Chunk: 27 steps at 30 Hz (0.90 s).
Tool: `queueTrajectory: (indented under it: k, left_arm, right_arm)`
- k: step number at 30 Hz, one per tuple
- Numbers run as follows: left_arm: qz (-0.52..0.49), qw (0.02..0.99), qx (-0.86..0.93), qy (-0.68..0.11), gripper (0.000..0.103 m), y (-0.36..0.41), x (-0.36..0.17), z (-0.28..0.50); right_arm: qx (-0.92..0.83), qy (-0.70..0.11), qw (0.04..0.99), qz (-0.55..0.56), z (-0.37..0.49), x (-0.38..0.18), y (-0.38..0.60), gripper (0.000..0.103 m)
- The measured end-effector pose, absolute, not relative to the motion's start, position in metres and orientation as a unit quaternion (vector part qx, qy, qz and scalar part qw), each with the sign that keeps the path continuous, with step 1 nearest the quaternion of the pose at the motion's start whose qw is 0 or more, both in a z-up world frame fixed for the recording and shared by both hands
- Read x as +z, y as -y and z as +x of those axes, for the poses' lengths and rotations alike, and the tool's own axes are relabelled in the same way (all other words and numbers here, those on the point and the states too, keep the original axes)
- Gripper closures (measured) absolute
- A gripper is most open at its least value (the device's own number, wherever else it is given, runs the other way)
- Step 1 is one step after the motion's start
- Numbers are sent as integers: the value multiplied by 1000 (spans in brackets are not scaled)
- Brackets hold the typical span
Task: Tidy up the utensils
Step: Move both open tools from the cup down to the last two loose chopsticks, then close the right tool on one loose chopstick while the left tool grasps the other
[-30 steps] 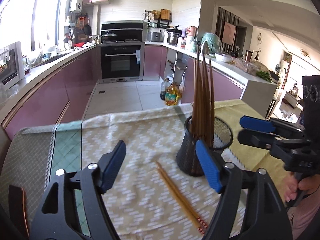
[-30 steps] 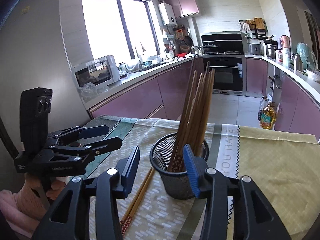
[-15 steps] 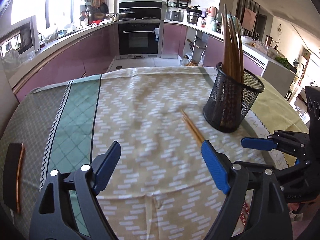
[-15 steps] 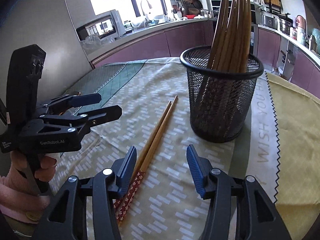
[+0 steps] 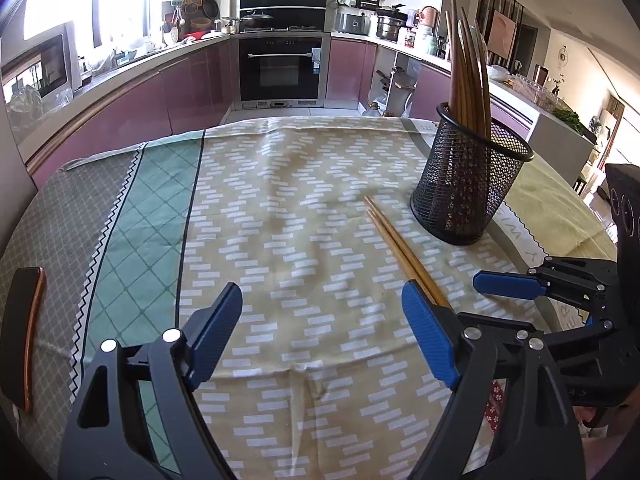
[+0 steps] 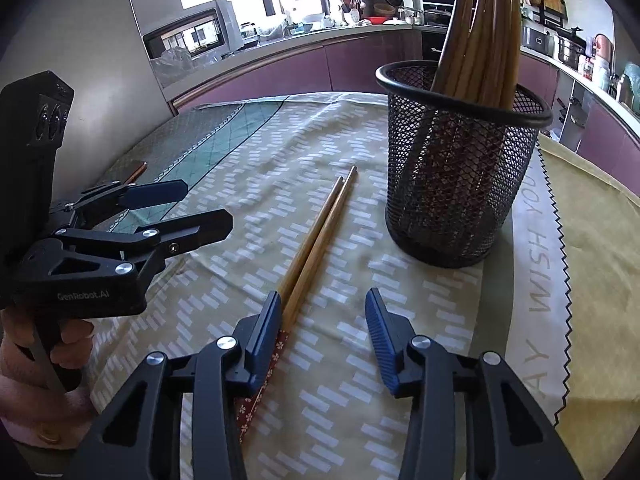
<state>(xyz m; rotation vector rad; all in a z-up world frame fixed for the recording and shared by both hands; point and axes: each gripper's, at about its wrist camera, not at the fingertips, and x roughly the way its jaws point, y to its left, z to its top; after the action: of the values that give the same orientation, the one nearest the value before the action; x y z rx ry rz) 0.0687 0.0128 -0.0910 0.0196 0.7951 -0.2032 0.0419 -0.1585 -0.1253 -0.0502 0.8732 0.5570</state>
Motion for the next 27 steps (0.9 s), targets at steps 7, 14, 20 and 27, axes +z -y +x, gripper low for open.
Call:
queueTrajectory:
  k: [7, 14, 20, 27]
  left_arm:
    - [19, 915, -109, -388, 22, -6, -93, 70]
    - [24, 913, -117, -390, 25, -2, -94, 71]
    - [30, 908, -132, -397, 31, 7, -95, 73]
    - [32, 892, -164, -419, 41, 28, -101, 81]
  right_arm:
    - [254, -425, 868, -25, 45, -124, 163, 63]
    - [236, -430, 871, -41, 49, -125, 160, 76]
    - [232, -434, 869, -40, 52, -125, 167, 83]
    - [231, -437, 869, -35, 54, -125, 174, 85]
